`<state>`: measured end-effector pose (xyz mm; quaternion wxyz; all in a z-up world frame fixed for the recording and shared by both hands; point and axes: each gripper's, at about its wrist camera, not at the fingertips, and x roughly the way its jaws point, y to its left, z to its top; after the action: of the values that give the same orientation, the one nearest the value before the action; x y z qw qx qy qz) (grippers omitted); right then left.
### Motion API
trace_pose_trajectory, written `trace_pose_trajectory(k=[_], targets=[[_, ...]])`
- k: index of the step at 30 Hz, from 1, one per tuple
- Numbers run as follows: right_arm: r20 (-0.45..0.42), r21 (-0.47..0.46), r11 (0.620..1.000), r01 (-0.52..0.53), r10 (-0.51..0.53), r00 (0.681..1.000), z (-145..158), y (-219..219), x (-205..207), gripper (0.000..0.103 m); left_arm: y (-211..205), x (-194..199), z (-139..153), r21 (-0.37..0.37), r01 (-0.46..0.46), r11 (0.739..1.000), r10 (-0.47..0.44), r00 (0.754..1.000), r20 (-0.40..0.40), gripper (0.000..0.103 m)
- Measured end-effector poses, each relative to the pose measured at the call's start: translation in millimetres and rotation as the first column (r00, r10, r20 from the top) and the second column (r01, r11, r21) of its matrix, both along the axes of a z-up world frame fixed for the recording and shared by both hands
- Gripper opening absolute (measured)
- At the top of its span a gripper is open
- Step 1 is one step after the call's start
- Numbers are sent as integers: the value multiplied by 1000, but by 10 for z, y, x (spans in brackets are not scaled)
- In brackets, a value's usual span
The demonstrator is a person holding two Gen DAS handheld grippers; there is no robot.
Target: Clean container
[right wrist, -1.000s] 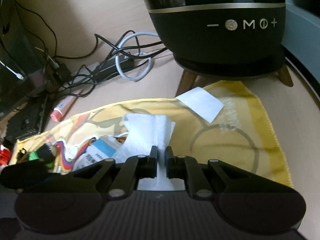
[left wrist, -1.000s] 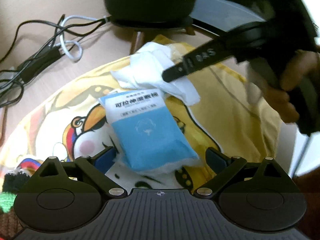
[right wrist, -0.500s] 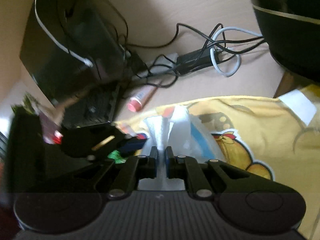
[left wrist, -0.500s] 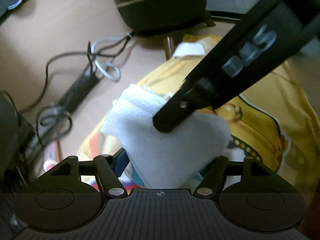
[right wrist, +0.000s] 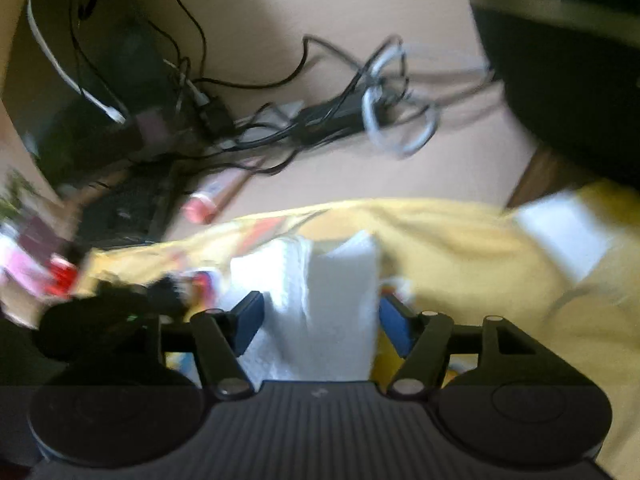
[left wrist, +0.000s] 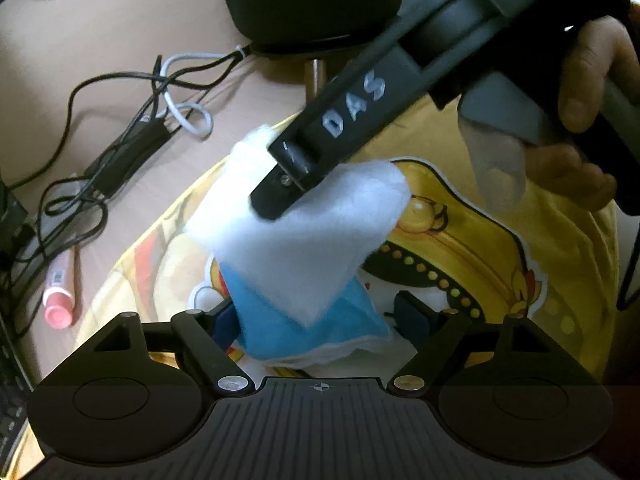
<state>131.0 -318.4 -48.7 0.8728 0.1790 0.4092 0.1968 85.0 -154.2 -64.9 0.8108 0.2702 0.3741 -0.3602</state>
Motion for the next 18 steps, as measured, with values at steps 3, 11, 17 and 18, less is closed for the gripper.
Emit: trace_pose_trajectory(k=[3,11,17,18], targets=[[-47,150,988,36,-29,998,-71,-132,34,19,28,26,-1,-4,-18,1000,18,1000,-14,90],[-22,29,982,185,-185,983,7,-456,-33,11,299,63,146,-95,-187,978,170,973,-157,95],[7,41,977,208,-208,978,110,-525,-113,12,476,314,132,-195,-461,866,371,852,-369,98],[11,43,978,204,-205,979,124,-507,-118,12,446,354,111,-201,-476,856,384,846,-369,98]])
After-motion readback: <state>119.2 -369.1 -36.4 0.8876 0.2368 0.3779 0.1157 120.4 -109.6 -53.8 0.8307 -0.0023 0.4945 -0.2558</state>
